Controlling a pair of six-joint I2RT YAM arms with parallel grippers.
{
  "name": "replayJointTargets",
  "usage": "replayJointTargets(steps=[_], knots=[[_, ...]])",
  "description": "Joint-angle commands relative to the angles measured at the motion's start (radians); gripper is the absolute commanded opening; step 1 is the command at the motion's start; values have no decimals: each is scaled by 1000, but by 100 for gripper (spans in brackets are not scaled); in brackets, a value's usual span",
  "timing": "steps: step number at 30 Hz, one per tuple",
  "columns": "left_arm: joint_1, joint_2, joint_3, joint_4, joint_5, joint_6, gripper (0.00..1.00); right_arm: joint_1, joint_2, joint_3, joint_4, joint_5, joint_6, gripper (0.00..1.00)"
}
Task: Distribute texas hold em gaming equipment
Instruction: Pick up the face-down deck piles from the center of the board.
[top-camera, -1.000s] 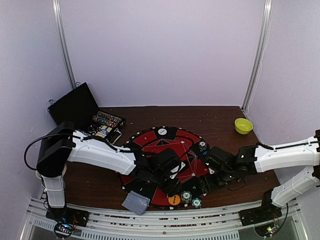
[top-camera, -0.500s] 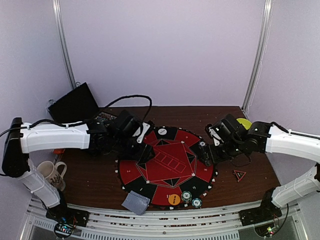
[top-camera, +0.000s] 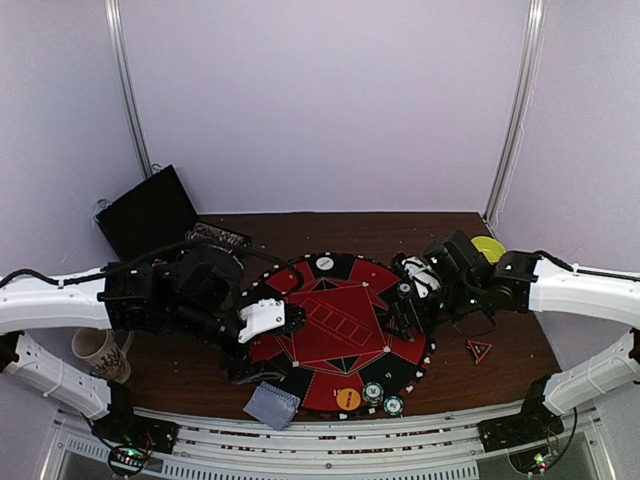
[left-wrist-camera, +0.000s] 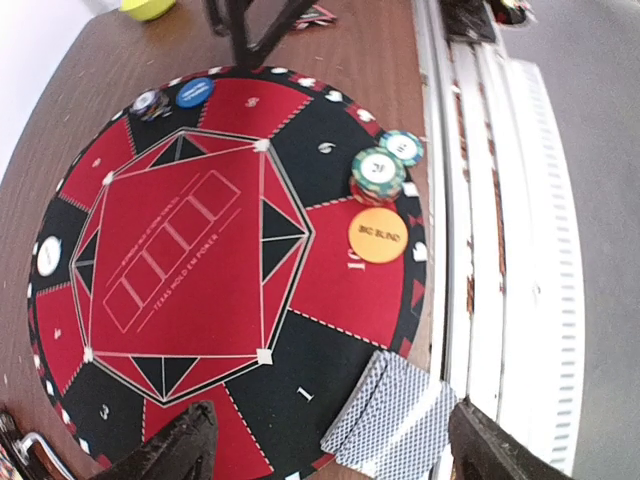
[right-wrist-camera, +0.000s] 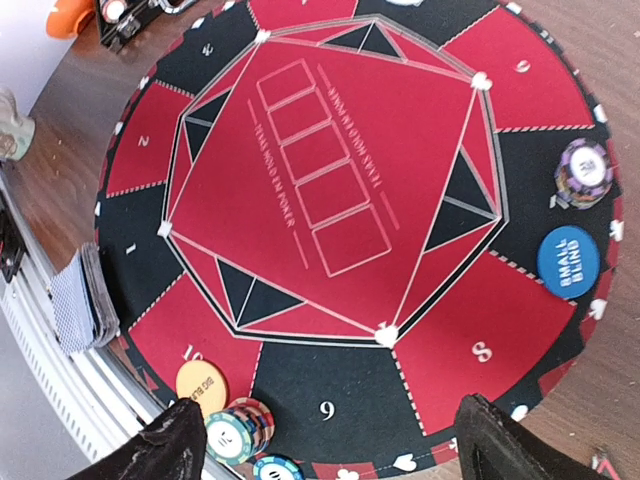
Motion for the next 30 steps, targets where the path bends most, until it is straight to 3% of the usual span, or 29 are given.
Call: replayJointTargets(steps=[1, 11, 13, 14, 26, 30], knots=[[-9, -9, 3, -45, 92, 239, 83, 1, -19, -72, 116, -95, 11, 88], [-134, 187, -7, -143, -41, 336, 86, 10, -17, -125, 167, -112, -15, 88], [-134, 211, -19, -132, -41, 357, 98, 10, -17, -127, 162, -98, -27, 89], [-134, 219, -26, -125, -43, 368, 98, 10, -17, -125, 158, -91, -32, 89], [-134, 260, -103, -72, -53, 388, 98, 11, -4, -128, 167, -92, -51, 89], [-134, 268, -133, -20, -133, 376, 98, 10, 7, -126, 171, -95, -51, 89]])
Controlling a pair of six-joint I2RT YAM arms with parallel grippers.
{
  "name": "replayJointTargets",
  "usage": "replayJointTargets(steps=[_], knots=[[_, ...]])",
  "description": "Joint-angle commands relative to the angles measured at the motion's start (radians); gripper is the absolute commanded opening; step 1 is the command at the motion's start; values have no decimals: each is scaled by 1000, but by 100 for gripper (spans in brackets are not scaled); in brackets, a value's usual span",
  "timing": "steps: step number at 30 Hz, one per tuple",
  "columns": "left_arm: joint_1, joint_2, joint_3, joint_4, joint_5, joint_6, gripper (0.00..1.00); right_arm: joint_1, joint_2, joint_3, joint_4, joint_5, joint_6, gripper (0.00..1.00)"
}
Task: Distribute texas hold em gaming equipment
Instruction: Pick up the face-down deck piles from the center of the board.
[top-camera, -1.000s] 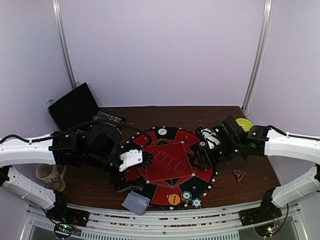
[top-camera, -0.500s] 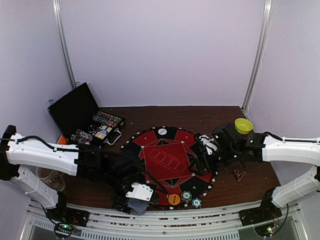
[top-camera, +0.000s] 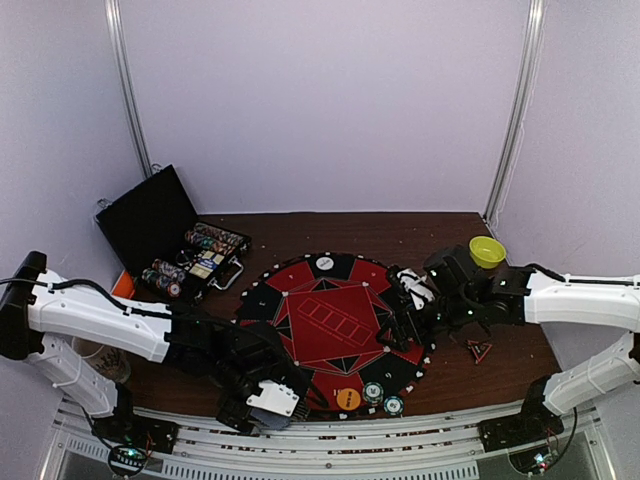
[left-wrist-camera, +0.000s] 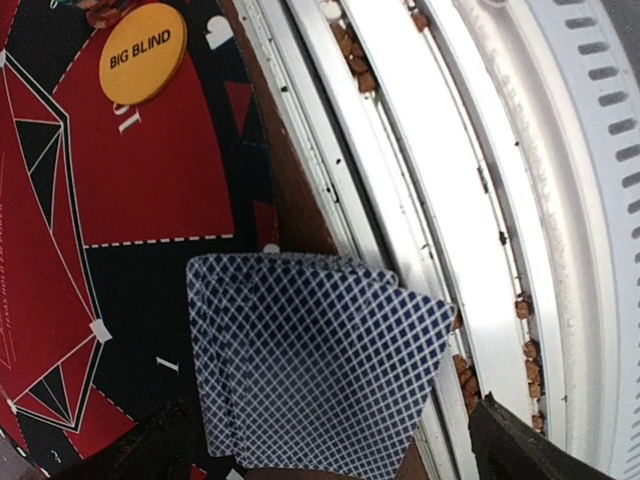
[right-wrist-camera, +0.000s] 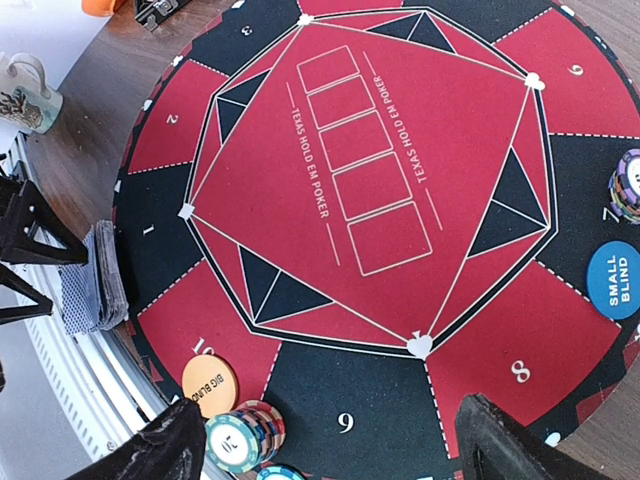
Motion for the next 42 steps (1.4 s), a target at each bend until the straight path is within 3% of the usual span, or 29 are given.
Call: replayJointTargets(steps=[1, 14, 30, 36, 42], knots=[[1, 8, -37, 98, -84, -2, 98, 4, 13, -8, 10, -3, -9, 89], [4, 27, -41, 140, -62, 19, 98, 4, 38, -15, 23, -14, -7, 89], [94, 126, -2, 120, 36, 85, 96, 5, 49, -14, 13, 1, -23, 89], [115, 184, 30, 112, 78, 95, 89, 5, 55, -19, 21, -4, -16, 89], [122, 209, 33, 101, 113, 102, 75, 4, 62, -16, 22, -3, -17, 89]])
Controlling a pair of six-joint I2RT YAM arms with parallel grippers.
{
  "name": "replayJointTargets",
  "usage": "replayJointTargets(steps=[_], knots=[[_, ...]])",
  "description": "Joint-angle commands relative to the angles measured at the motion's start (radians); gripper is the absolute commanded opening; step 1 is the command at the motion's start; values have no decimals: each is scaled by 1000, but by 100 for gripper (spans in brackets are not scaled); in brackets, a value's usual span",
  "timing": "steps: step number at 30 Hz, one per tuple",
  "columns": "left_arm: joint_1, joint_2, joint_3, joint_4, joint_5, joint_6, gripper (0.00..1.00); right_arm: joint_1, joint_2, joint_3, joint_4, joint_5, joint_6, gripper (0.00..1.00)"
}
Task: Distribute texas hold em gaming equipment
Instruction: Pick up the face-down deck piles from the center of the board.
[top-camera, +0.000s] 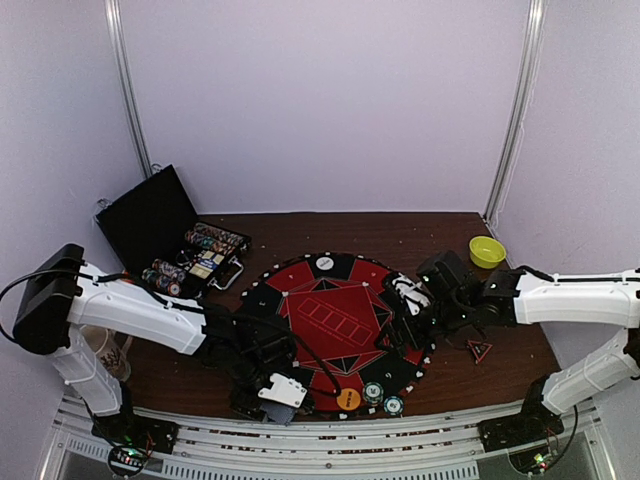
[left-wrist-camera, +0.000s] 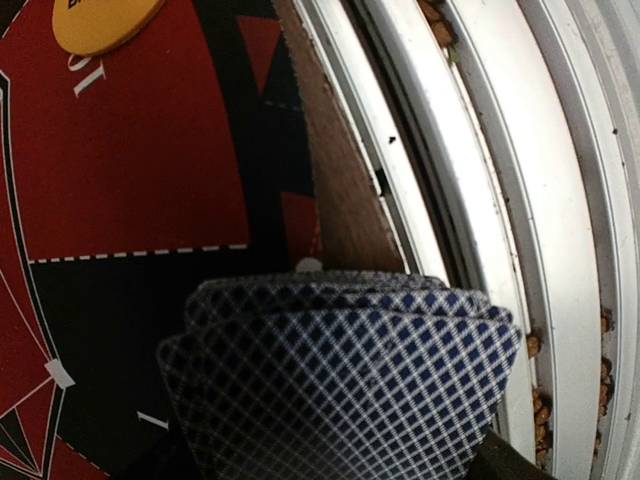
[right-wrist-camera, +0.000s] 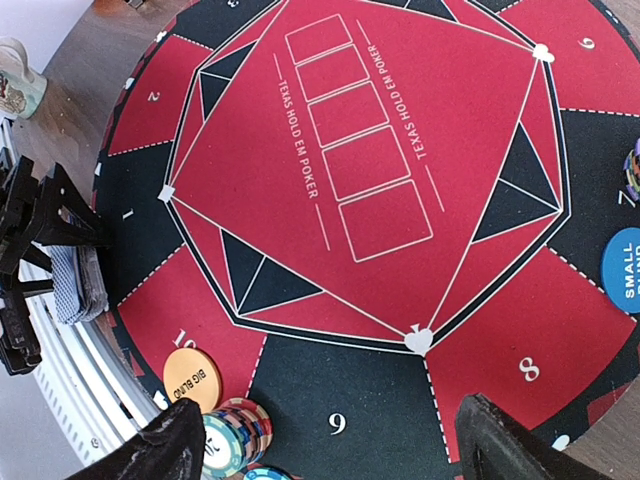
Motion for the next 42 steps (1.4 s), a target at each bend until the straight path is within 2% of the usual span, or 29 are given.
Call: replayJointTargets(steps=[1, 5, 13, 21, 24, 33, 38, 42], knots=[[7, 28, 20, 7, 46, 17, 76, 4, 7, -3, 4, 3, -9, 89], [7, 30, 13, 0, 60, 42, 83, 4, 10, 0, 5, -2, -12, 89], [13, 68, -5, 50, 70, 57, 80, 5, 13, 10, 2, -1, -2, 89], [13, 56, -10, 68, 83, 67, 54, 3, 1, 26, -1, 8, 8, 89], [13, 34, -4, 67, 73, 54, 53, 1, -1, 37, 2, 3, 26, 89], [28, -89, 12, 61, 33, -55, 53, -64, -22, 87, 57, -36, 138, 89], [85, -132, 81, -10, -55, -206, 53, -75, 2, 121, 196, -160, 224, 89], [94, -170, 132, -52, -113, -309, 54, -79, 53, 184, 258, -190, 253, 90]])
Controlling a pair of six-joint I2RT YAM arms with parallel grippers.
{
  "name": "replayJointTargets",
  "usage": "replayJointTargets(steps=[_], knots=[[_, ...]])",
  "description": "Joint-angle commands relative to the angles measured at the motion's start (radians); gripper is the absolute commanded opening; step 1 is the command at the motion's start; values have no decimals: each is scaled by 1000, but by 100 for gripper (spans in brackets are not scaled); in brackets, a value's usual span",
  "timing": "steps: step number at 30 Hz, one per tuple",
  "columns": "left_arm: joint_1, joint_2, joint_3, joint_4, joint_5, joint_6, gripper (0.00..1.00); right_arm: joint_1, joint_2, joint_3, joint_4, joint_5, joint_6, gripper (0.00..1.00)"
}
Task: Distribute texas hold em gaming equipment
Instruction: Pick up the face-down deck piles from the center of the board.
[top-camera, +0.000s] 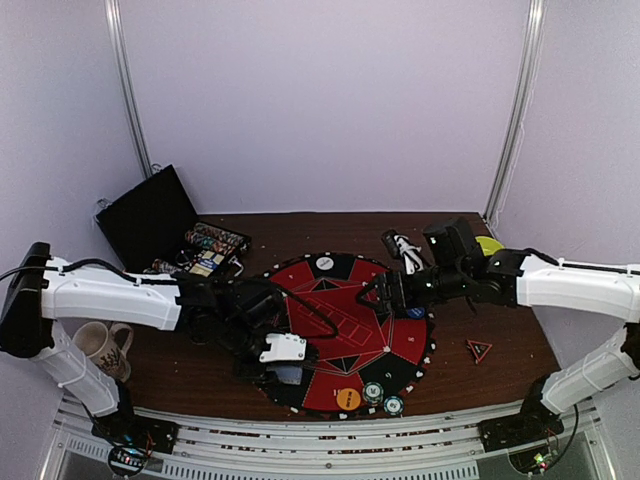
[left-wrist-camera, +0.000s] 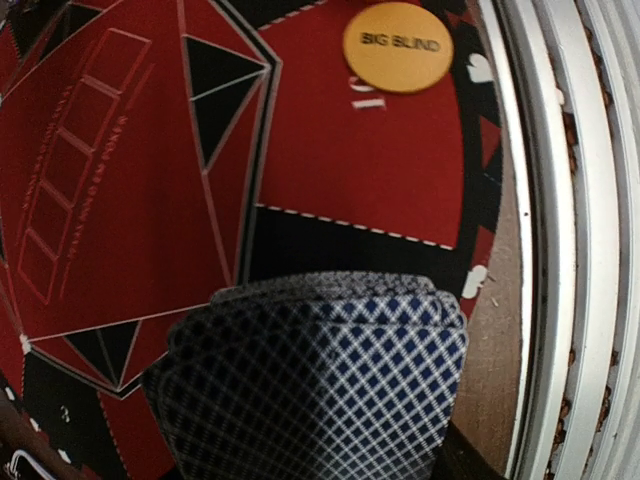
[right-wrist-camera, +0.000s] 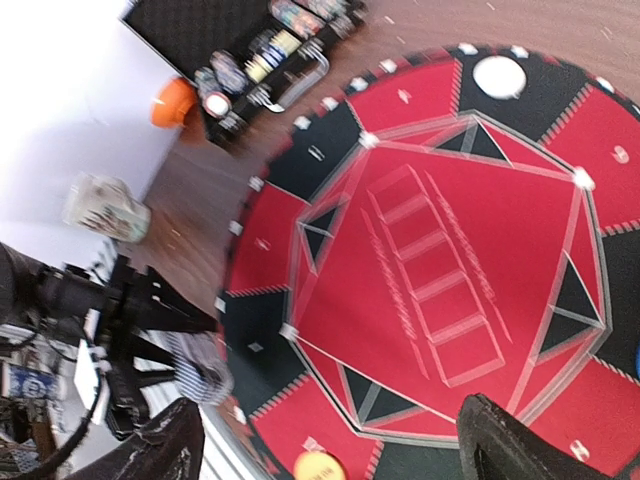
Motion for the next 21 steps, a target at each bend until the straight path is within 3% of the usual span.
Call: replayJointTargets(steps=[1, 5, 8, 14, 21], knots=[[13, -60, 88, -50, -82, -161, 54, -10, 67, 90, 131, -91, 69, 90], [23, -62, 163, -91, -91, -207, 55, -14, 203, 163, 223, -218, 130, 90], [44, -38, 225, -126, -65, -228, 55, -14, 286, 225, 221, -229, 131, 89], [115, 27, 335, -177, -45, -235, 55, -24, 388, 258, 341, -358, 138, 89], [190, 76, 360, -150, -33, -219, 55, -42, 456, 240, 468, -532, 163, 89]])
